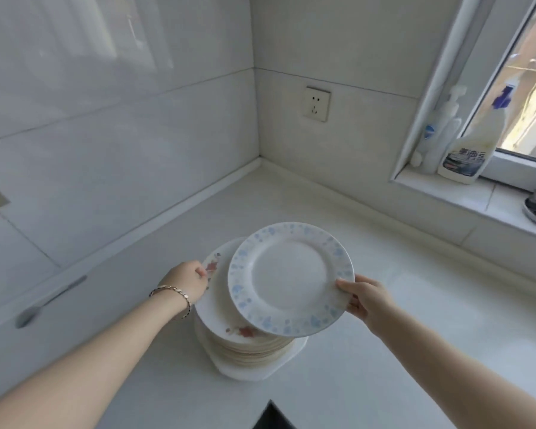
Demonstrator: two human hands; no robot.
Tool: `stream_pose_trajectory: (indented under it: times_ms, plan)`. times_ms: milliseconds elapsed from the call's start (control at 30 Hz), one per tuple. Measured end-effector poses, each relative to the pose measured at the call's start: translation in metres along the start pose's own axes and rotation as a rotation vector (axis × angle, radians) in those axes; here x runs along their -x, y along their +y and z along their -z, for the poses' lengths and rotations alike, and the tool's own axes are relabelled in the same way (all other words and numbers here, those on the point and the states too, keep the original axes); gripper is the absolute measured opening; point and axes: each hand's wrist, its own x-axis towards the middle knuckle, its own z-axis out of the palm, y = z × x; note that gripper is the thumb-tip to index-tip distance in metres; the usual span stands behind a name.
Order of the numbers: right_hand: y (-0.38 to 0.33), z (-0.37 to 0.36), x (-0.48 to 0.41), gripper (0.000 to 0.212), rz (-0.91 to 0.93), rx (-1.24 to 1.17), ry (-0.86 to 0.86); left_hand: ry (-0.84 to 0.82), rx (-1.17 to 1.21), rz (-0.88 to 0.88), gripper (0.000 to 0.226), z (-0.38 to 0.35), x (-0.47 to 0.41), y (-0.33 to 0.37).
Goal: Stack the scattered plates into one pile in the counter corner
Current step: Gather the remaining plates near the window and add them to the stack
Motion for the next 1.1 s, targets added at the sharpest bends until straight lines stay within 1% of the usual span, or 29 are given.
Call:
stream_pose_trajectory:
  times_ms: [67,167,233,300,433,633,767,867,933,1000,1067,1100]
  plan:
    - [0.0,-0.015,-0.004,0.012,-0.017,0.02,0.007,0.006,0.006,0.033,0.016,0.005,-0.004,-0.011]
    - [-0.001,-0.031,-0.006,0.013,-0.02,0.067,-0.005,0.003,0.064,0.075,0.02,0.008,-0.012,-0.022]
    - [-0.002,-0.04,-0.004,0.011,0.01,0.152,-0.025,0.003,0.089,0.089,0.022,0.008,-0.017,-0.025]
    - [-0.001,-0.047,-0.002,0.005,0.082,0.347,-0.004,0.001,0.098,0.086,0.023,0.008,-0.019,-0.024]
    - [0.009,-0.056,-0.004,0.019,0.224,0.78,0.113,0.009,0.093,0.069,0.024,0.009,-0.022,-0.021]
    - [0.016,-0.064,-0.003,0.032,0.267,1.079,0.149,-0.005,0.032,0.043,0.021,0.009,-0.027,-0.024]
    - [0.016,-0.064,-0.001,0.033,0.244,1.093,0.124,-0.014,-0.027,0.014,0.012,0.008,-0.028,-0.025]
    - [0.008,-0.061,-0.005,0.036,0.189,1.021,0.084,-0.006,-0.074,-0.023,0.017,0.007,-0.025,-0.019]
    - [0.005,-0.055,-0.004,0.037,0.177,0.963,0.081,-0.019,-0.105,-0.081,0.023,0.005,-0.02,-0.007]
    - [0.004,-0.044,0.0,0.041,0.144,0.974,0.089,-0.059,-0.13,-0.156,0.023,-0.003,-0.013,0.011]
    - [0.006,-0.027,0.005,0.04,0.054,1.042,0.08,-0.11,-0.167,-0.247,0.023,-0.017,-0.005,0.033]
    - [0.008,-0.016,0.008,0.036,-0.007,1.078,0.067,-0.141,-0.195,-0.294,0.024,-0.026,0.0,0.046]
